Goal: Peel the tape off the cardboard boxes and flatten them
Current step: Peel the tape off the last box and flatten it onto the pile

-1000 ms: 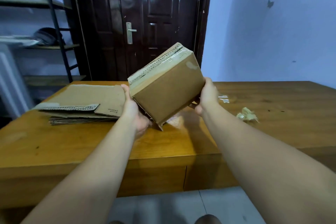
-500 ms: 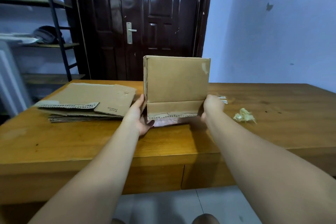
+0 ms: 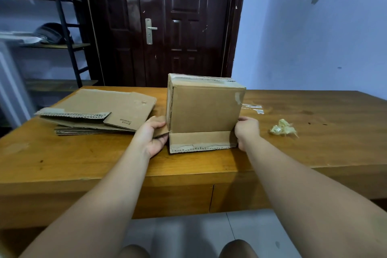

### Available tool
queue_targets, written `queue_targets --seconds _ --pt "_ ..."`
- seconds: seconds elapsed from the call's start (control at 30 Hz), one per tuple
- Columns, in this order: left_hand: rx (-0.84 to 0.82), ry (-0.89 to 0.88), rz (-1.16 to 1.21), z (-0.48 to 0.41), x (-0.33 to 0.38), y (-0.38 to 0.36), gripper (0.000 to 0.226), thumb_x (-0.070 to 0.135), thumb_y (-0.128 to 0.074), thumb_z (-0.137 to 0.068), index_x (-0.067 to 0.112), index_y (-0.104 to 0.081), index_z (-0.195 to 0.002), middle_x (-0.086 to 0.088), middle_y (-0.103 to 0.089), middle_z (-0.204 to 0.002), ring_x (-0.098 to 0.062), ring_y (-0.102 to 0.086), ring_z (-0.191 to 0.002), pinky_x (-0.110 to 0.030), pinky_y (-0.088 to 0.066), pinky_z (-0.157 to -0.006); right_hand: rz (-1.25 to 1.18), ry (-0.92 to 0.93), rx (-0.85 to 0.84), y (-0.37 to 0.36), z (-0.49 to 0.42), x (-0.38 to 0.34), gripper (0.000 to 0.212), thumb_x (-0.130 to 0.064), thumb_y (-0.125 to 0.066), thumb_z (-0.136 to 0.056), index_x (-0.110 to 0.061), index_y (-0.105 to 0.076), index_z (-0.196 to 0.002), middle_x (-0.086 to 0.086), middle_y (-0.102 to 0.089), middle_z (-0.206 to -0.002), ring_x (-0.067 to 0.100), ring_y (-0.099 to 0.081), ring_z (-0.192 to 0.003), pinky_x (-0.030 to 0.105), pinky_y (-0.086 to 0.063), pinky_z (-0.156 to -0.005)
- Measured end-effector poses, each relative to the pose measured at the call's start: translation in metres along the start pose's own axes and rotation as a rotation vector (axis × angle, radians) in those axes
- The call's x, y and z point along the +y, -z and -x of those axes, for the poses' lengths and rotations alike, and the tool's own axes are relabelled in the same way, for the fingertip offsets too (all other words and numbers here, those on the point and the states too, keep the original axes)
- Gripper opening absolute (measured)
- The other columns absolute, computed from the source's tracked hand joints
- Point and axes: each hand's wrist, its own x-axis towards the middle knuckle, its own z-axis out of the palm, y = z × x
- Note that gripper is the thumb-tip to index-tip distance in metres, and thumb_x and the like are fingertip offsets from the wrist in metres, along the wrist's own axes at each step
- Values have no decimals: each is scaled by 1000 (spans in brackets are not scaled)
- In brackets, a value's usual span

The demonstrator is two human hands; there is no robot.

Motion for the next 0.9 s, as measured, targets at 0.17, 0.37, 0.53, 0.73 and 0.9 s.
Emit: queue_targets --seconds 0.17,0.37,0.53,0.73,0.9 --pt "-42 -33 -266 5 0 -3 66 -18 -28 -90 22 -49 -138 -16 -63 -117 -32 -63 -99 -43 -52 -78 232 92 33 10 -6 2 38 -5 -37 -97 -19 -64 -119 11 -62 -120 26 -56 -96 37 -53 -86" --pt "-5 -7 -491 9 0 -11 68 -18 -24 -90 21 -42 -143 -12 -65 -94 -29 -63 -88 -40 -53 -67 483 131 29 18 -8 7 34 -9 -43 -94 -19 -68 -114 14 -61 -121 32 -58 -103 41 -51 -92" --pt "49 -34 -618 7 -2 -13 62 -13 -26 -94 24 -48 -138 -10 -67 -91 -26 -64 -88 -38 -54 -66 379 207 230 21 -1 -3 47 -51 -32 -99 -21 -66 -108 9 -56 -117 34 -45 -122 46 -36 -100" --pt "88 -59 -656 7 -4 -12 59 -13 -33 -93 27 -53 -131 -7 -69 -94 -23 -65 -83 -35 -55 -65 4 454 -67 6 15 -48 36 -39 -52 -96 -20 -63 -124 -11 -61 -115 3 -47 -103 20 -33 -89" --pt "242 -364 -1155 -4 -17 -3 40 14 -48 -92 29 -59 -127 -10 -65 -119 -30 -63 -103 -43 -52 -92 74 350 -147 -3 10 -45 29 -19 -55 -92 -22 -69 -117 -6 -61 -129 10 -50 -107 21 -36 -86"
